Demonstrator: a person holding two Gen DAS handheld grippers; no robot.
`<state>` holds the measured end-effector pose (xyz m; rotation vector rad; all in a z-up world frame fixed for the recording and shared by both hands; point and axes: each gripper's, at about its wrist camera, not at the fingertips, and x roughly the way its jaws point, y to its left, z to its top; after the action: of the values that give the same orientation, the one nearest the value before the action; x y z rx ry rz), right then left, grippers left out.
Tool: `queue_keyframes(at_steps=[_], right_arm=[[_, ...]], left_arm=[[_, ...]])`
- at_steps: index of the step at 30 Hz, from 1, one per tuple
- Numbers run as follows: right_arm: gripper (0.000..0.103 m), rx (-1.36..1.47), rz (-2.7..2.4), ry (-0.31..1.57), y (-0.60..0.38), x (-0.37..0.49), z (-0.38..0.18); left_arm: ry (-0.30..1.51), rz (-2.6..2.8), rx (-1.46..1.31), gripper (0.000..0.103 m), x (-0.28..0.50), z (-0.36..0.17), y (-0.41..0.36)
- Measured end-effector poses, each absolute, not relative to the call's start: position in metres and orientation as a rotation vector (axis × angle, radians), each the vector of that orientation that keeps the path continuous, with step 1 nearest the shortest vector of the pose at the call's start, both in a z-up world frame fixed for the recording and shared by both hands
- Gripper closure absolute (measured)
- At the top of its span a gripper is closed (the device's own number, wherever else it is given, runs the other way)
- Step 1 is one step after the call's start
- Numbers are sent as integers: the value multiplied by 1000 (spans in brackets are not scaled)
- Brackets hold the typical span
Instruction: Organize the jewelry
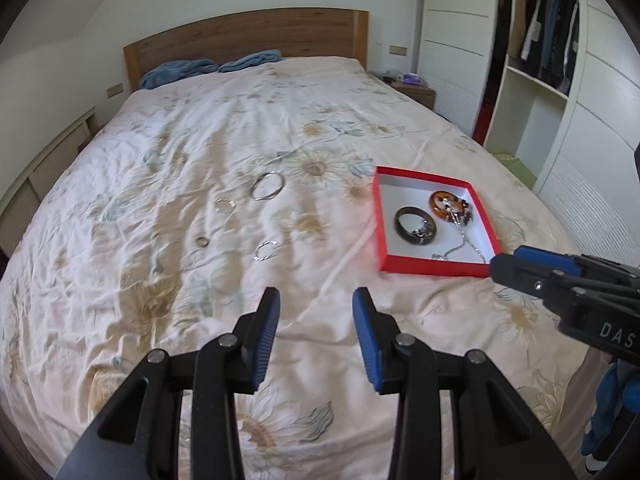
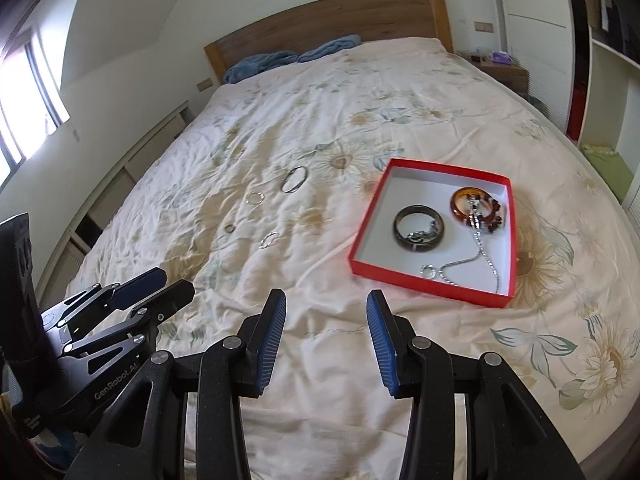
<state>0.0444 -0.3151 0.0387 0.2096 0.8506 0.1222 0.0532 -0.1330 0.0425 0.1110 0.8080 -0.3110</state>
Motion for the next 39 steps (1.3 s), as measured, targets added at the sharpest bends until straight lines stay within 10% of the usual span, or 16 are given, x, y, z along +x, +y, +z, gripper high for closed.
queue_keyframes(at_steps=[31, 39], right_arm=[[44, -174, 150, 765, -189, -2, 57], [20, -240, 130, 650, -184, -35, 68]], left_arm=[[800, -34, -42, 67, 6, 46, -11], [801, 5, -41, 67, -18, 51, -14]])
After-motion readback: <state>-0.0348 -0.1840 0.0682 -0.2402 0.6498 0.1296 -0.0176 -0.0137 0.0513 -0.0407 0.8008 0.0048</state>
